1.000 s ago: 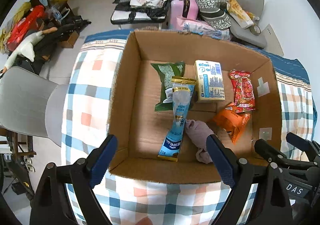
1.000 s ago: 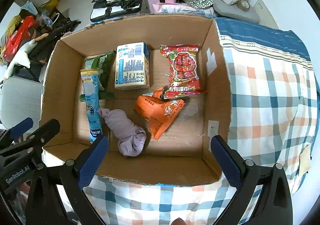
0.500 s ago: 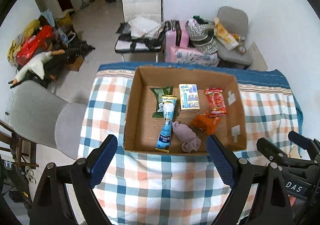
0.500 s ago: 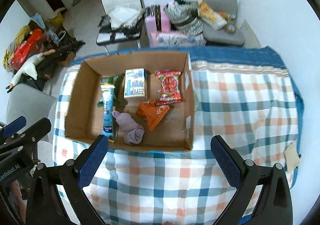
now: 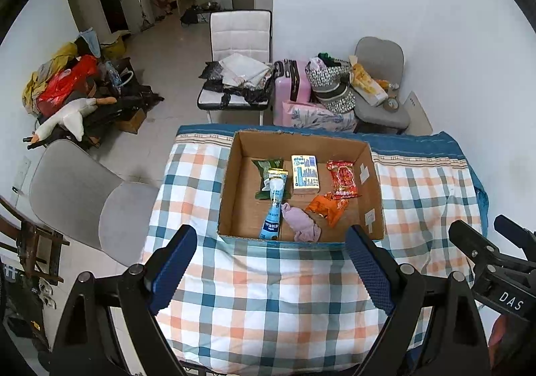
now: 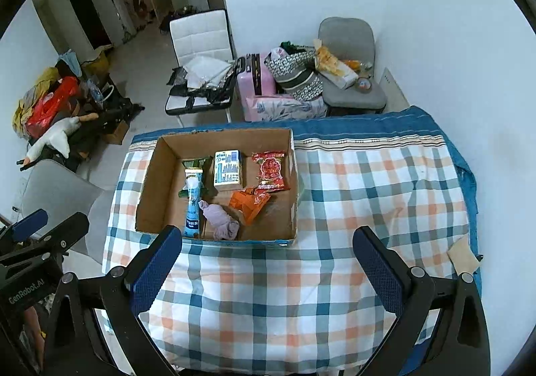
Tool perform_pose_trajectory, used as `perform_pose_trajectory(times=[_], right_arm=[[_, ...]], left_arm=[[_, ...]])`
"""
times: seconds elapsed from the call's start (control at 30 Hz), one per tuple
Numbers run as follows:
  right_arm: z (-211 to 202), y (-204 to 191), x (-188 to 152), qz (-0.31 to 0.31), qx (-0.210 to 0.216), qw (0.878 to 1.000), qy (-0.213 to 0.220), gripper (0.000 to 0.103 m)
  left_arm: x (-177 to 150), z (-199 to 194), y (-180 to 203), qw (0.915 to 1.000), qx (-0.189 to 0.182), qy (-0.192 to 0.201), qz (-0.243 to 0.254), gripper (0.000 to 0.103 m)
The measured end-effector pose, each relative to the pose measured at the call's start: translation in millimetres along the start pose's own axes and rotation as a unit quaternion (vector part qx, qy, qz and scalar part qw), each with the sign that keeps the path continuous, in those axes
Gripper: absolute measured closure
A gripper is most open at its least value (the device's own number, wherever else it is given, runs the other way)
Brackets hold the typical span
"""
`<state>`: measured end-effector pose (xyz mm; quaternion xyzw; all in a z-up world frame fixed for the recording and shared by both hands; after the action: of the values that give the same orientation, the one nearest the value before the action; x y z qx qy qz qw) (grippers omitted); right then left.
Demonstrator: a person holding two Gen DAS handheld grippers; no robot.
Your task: Organize soft objects
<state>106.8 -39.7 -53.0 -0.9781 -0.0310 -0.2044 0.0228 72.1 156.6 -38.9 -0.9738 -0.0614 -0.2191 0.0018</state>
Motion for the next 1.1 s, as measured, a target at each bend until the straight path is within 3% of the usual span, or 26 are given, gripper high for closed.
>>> perform_pose_trajectory(times=[0.33, 1.1], right_arm=[[-33.9, 5.6, -9.2, 0.005, -0.007, 1.000, 0.022, 0.000], [-44.5, 13.0, -9.8, 0.008, -0.017, 0.999, 0.029, 0.000]], left_arm=[[-8.7, -18.6, 2.4, 0.9999, 0.004, 0.015, 0.003, 0.012], [-10.4, -25.4, 1.2, 0.9998, 0.009, 0.018, 0.002, 0.012]])
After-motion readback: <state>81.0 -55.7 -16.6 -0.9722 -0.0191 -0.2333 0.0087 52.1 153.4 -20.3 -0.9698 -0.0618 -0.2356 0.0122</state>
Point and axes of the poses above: each gripper's, at about its wrist camera, not at the fingertips, and z roughly the way its jaws point, y to its right, x to its top, the point moved 5 cm from there along z, roughly the way its jaws point, and after that the axes turned 4 degrees about -y, right-handed, at the moved point
